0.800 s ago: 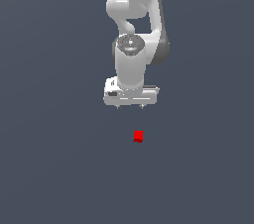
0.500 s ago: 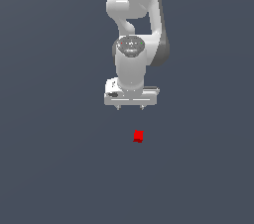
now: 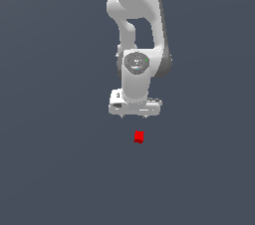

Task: Pick up the red cube and move it to a goal position.

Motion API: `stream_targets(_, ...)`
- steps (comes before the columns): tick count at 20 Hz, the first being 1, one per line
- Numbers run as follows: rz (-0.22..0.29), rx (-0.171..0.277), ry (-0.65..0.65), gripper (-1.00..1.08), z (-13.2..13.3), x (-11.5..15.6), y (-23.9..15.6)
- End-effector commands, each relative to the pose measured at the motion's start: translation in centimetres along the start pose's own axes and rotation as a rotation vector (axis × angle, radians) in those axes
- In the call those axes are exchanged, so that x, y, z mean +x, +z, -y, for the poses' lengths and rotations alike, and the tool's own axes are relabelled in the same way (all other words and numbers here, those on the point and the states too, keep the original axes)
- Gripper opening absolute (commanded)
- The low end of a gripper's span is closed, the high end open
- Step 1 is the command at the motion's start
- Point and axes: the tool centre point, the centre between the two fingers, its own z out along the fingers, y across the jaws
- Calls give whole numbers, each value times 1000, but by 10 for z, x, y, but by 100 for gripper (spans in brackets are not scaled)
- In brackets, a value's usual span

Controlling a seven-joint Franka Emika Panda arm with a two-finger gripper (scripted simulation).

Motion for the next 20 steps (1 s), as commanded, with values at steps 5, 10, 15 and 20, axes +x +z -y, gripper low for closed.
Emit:
stream_targets(5,-7,-4,51,100,14,23,42)
stream_targets(10,-12,-7,84,100,22,39,70)
stream_targets(15,-15,-8,106,100,26,50,86)
stream_targets(20,-16,-8,116,100,28,56,94)
